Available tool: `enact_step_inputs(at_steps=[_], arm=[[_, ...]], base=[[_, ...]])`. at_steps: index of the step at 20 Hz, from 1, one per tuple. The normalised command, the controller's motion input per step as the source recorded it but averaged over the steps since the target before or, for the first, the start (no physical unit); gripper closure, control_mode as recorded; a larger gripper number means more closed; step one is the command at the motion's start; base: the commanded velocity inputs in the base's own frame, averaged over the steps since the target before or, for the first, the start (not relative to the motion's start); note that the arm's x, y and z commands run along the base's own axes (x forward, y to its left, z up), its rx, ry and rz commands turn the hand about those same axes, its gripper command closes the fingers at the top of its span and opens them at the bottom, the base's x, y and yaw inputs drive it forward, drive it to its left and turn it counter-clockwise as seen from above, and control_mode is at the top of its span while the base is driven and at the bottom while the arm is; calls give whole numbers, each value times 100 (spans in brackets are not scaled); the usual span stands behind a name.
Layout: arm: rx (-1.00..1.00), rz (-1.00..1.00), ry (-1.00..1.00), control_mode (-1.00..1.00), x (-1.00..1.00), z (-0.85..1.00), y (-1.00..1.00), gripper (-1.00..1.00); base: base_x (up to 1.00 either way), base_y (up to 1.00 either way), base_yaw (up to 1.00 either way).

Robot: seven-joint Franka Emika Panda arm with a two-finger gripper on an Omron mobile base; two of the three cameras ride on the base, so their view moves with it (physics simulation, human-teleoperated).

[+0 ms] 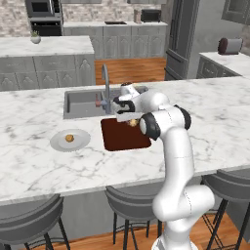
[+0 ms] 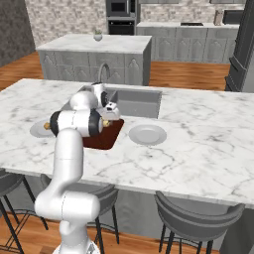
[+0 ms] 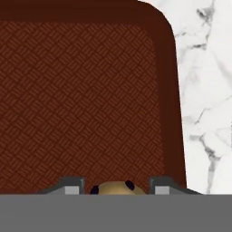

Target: Move the dessert items from the plate to the tray.

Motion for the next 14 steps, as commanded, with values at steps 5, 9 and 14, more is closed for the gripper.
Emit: enact_step_inputs(at_steps=[5,9,14], arm=[[0,0,-2,-100,0,-36,-11,100],[0,3,0,-100,0,-2,-13,100],[0,1,0,-100,0,-1,-4,100]], base=[[0,0,0],[0,0,0],[0,0,0]])
